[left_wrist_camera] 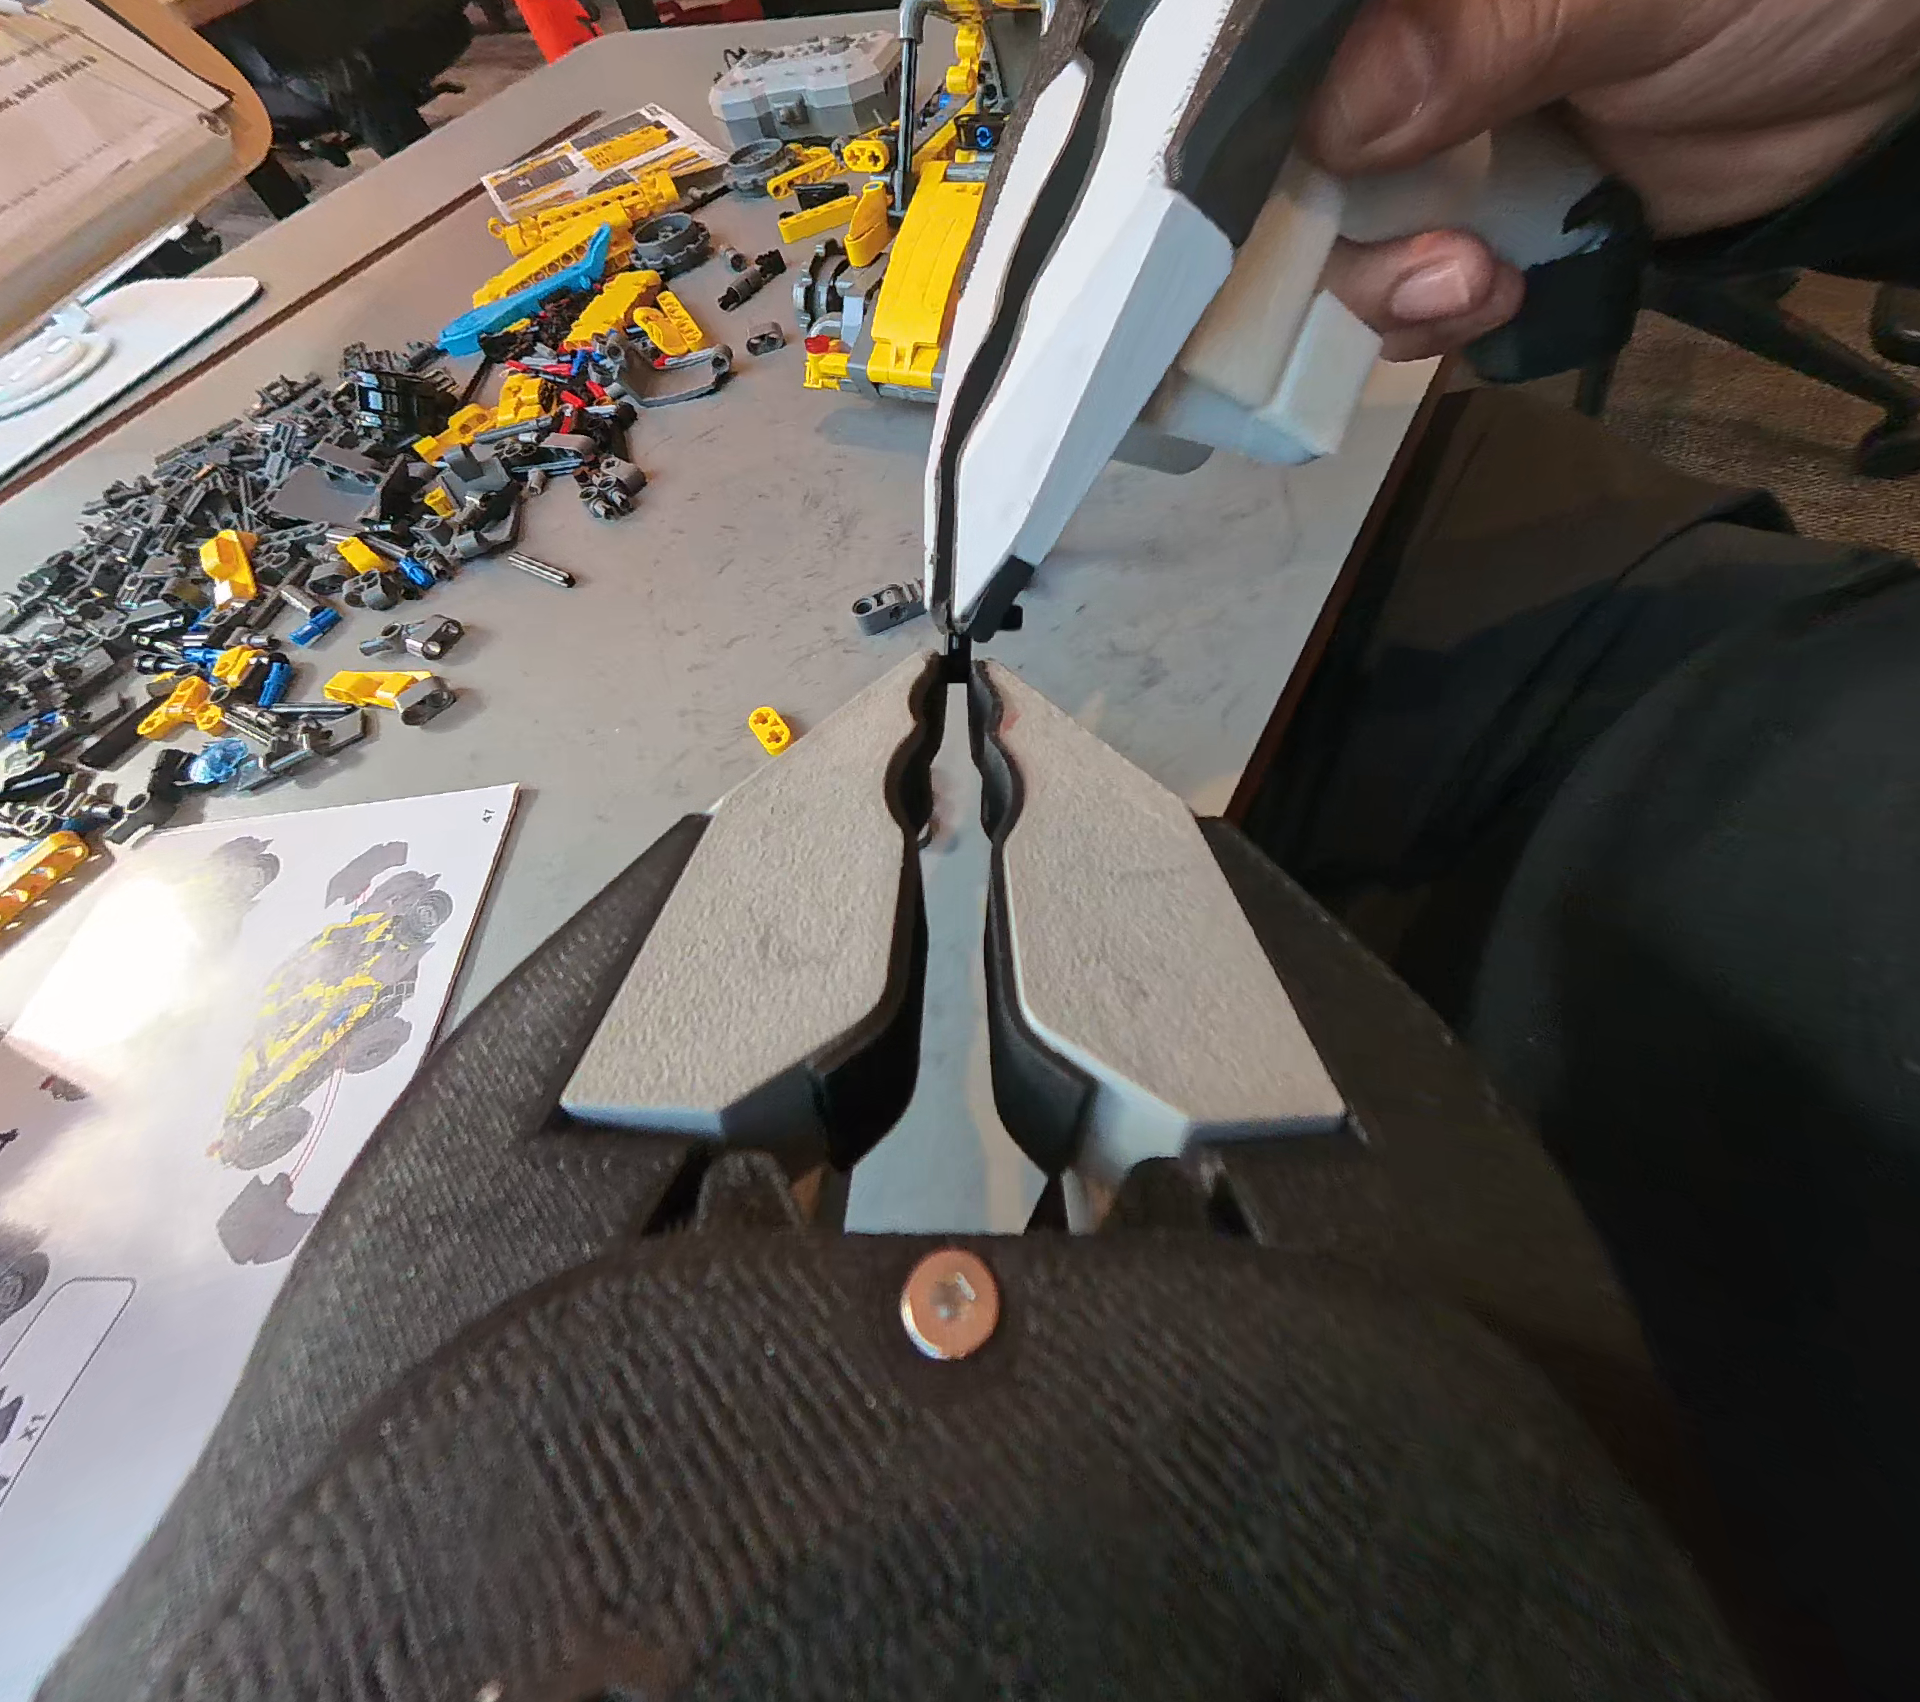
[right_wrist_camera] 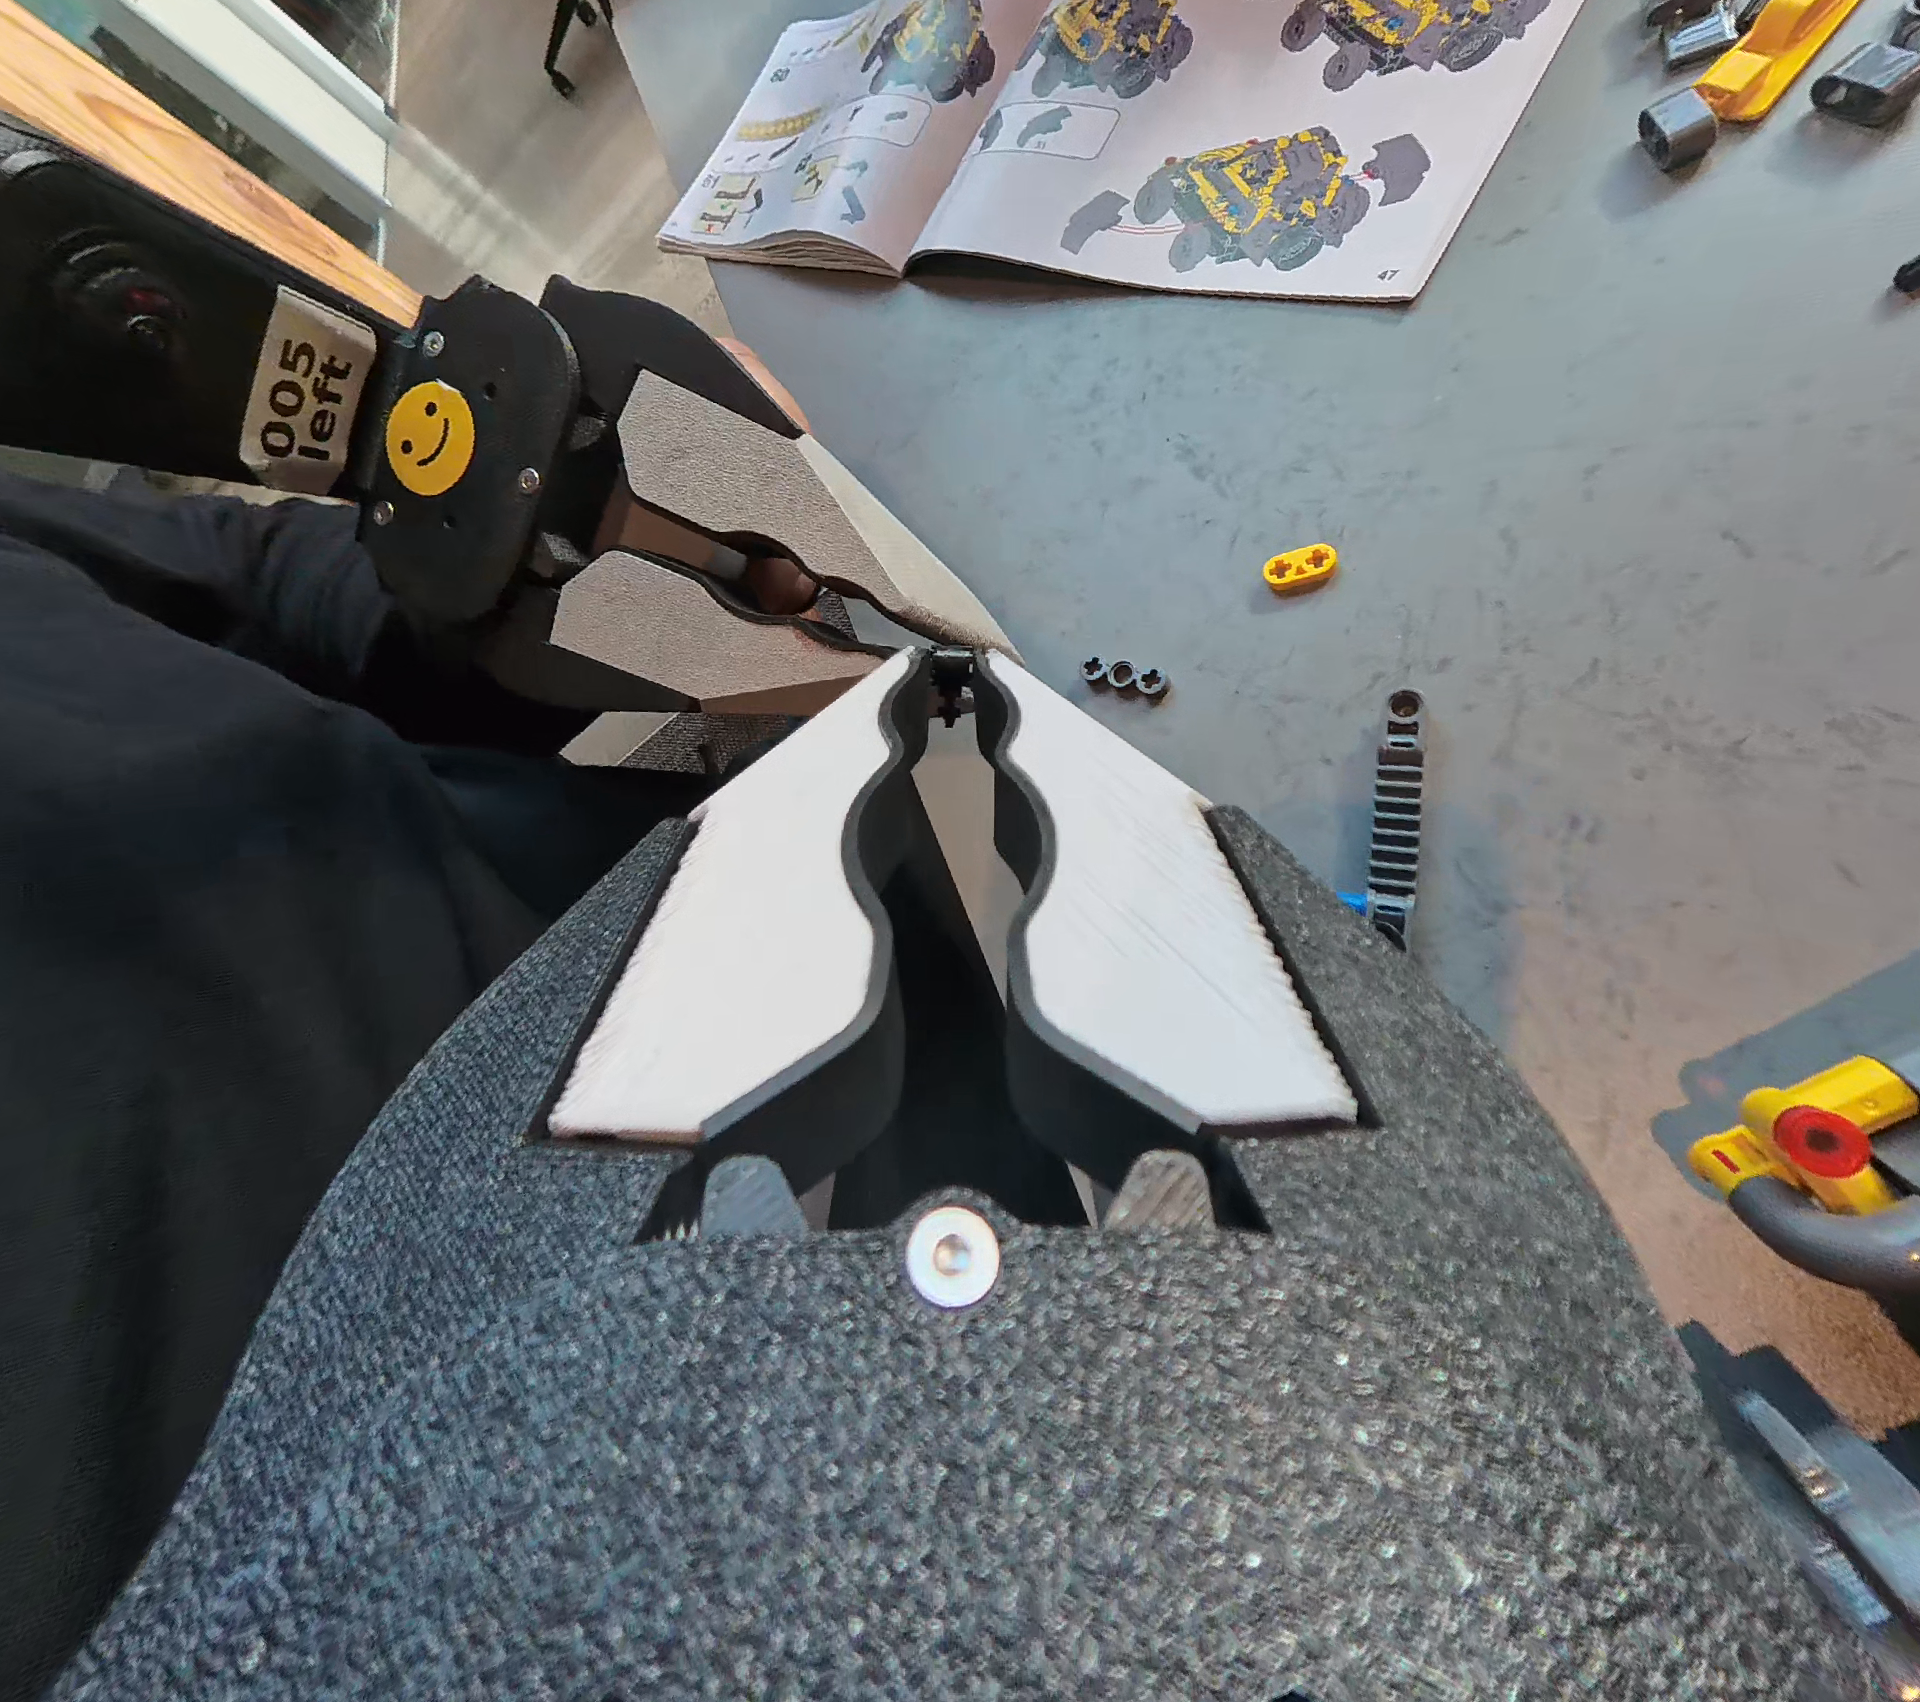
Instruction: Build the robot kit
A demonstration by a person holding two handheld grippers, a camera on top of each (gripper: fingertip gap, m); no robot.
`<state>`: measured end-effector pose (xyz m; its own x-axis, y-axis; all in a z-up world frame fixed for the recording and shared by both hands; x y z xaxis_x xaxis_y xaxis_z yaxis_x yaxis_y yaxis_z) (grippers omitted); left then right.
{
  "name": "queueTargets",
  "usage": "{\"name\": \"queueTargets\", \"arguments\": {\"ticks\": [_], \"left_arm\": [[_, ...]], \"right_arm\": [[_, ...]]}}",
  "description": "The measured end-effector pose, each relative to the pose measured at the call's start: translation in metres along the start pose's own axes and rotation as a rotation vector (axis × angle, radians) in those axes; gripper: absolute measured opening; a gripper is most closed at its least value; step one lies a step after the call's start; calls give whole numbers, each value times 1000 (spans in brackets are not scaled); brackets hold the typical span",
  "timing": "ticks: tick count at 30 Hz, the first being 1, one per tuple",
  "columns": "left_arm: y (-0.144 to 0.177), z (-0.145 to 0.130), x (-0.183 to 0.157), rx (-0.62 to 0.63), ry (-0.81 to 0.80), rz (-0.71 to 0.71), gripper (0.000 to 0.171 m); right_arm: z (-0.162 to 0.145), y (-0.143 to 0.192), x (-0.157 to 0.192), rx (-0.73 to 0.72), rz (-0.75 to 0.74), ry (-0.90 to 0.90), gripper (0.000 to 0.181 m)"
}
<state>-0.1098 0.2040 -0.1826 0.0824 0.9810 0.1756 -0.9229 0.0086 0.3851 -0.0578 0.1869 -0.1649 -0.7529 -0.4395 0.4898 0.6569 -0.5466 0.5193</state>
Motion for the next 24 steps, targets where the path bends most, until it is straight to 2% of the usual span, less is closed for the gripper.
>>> {"name": "queueTargets", "arguments": {"ticks": [6, 10, 12, 15, 20, 24], "left_arm": [[-3, -2, 1, 15, 40, 4, 2], [-4, -12, 7, 101, 123, 9, 13], [-7, -22, 11, 170, 148, 15, 21], [-9, -31, 11, 244, 170, 14, 23], [-9, -33, 9, 265, 198, -3, 16], [-10, -31, 3, 256, 225, -58, 20]], "right_arm": [[0, -1, -1, 11, -33, 23, 7], [-1, -4, -18, 57, -205, 91, 7], [-3, -8, -24, 93, -246, 103, 7], [-5, -17, -29, 137, -275, 105, 7], [-7, -25, -32, 180, -299, 103, 7], [-9, -26, -31, 204, -296, 116, 7]]}}
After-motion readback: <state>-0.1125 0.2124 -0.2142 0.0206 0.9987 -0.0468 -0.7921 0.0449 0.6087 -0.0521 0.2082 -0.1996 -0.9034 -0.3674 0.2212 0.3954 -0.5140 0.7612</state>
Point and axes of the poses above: each gripper's, where its closed fingertips meet, y back along the fingers, z out of its top, x = y × z across the jaws, the point moved 4 cm from there along y, back along the fingers, and after that the axes turned 3 degrees about -z, right-handed, at the moved point
